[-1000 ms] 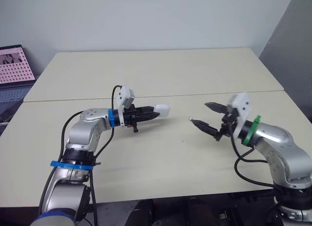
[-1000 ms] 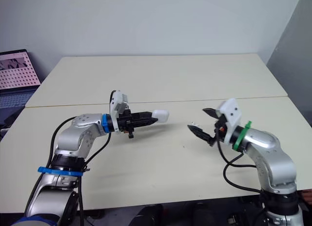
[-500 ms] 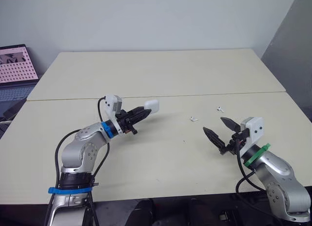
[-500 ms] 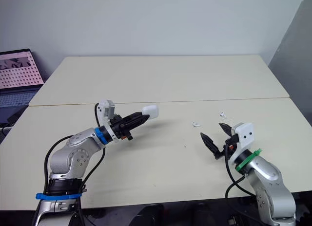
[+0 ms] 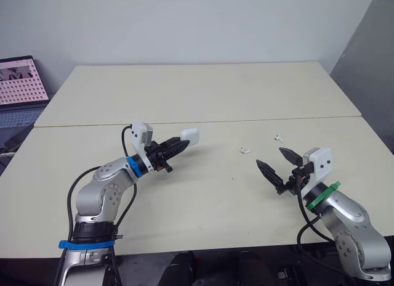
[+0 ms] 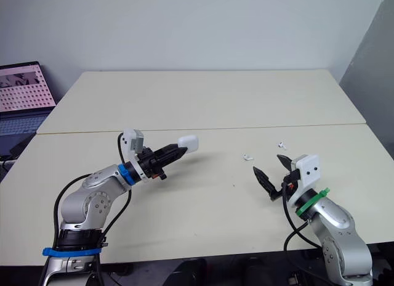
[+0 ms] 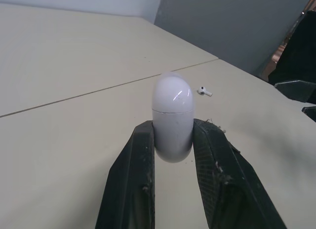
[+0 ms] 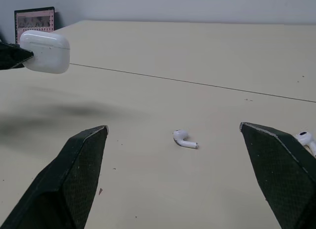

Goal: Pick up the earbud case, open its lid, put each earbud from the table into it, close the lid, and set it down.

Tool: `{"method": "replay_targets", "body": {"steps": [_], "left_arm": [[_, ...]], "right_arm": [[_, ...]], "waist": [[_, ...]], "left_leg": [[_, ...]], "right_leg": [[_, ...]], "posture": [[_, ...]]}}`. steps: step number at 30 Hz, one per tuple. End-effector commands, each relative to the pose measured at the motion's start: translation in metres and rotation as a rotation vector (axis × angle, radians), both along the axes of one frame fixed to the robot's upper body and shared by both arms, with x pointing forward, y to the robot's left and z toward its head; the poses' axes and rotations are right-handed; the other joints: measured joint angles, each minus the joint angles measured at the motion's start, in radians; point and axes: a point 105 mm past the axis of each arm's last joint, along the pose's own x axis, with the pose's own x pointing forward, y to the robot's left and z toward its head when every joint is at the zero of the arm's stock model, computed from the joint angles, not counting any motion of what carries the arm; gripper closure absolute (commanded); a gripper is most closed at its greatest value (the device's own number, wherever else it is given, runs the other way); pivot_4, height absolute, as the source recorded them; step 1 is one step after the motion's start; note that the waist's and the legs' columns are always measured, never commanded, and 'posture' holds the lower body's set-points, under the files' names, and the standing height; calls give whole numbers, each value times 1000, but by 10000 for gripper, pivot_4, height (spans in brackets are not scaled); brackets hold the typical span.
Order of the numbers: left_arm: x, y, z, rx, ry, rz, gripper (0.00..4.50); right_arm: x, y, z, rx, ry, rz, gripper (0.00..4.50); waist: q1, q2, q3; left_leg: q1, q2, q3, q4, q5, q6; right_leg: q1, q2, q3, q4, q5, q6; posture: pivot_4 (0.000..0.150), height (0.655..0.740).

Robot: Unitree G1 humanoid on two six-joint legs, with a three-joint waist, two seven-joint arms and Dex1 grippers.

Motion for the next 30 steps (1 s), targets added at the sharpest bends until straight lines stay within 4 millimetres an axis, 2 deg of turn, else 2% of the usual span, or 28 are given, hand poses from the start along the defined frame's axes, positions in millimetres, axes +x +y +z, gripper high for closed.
{"method": "replay_targets", "body": {"steps": [1,30], "left_arm": [[-4,0,16,0,-65,-17,37585],[-4,0,17,4,-66,-29,37585]], "right_arm": [[-2,1,6,12,-29,10,269],[-1,2,6,-7,-27,15,269]], "waist": [[0,0,0],[0,0,0]], "left_leg": [[0,0,0,0,0,0],[0,0,0,0,0,0]], "right_leg": [[0,0,0,0,0,0],[0,0,0,0,-1,0]], "posture": [[1500,7400],[1500,7400]]}}
